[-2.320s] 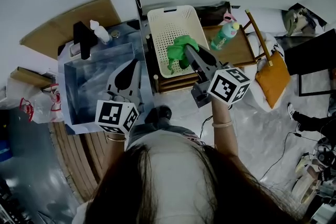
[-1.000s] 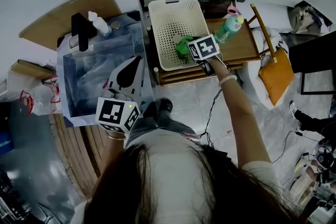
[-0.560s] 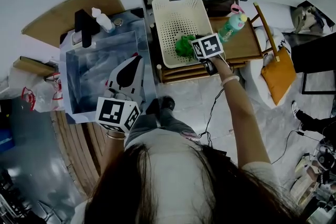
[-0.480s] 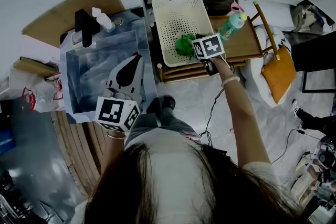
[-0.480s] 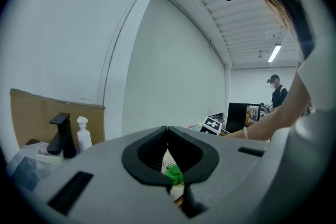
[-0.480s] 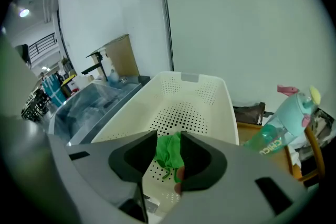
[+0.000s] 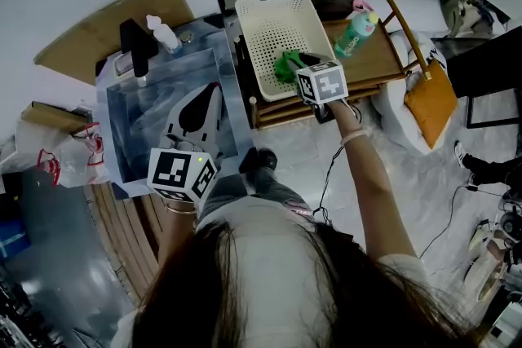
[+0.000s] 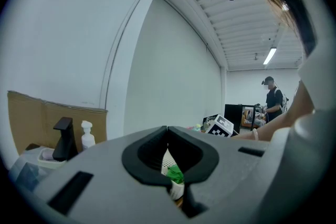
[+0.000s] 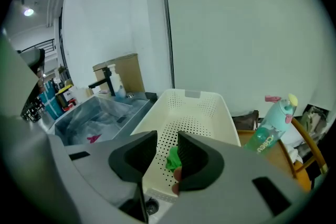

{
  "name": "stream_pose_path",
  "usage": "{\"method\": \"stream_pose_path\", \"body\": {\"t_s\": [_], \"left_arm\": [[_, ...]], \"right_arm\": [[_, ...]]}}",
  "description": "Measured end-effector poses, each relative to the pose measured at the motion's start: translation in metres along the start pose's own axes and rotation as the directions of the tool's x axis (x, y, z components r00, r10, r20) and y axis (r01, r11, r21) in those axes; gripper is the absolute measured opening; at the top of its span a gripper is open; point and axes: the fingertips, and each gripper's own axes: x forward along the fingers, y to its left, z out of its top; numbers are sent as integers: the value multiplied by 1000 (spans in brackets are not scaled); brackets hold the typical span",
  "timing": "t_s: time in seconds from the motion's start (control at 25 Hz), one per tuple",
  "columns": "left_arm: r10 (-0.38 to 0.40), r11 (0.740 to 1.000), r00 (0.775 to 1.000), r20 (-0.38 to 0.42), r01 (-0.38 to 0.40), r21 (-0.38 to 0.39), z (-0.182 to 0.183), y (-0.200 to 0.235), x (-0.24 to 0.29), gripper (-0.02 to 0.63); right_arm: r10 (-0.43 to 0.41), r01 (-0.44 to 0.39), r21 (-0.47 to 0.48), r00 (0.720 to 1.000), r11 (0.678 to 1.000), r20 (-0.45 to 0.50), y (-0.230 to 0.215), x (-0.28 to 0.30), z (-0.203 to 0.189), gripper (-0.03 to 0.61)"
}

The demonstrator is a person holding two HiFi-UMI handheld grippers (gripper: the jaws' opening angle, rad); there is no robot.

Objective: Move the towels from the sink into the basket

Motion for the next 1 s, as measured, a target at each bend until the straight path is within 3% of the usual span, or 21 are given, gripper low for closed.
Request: {"method": "stream_pose_path", "body": {"t_s": [0.6, 1.0], "left_arm": [[11, 1000, 1000, 24, -12, 28, 22, 46, -38, 8], [-5, 999, 998, 57, 3, 32, 30, 64, -55, 8]], "right_arm": [[-25, 23, 11, 983, 1000, 181, 79, -36, 46, 95], [15, -11, -14, 943, 1000, 333, 142, -73, 87, 67]]}}
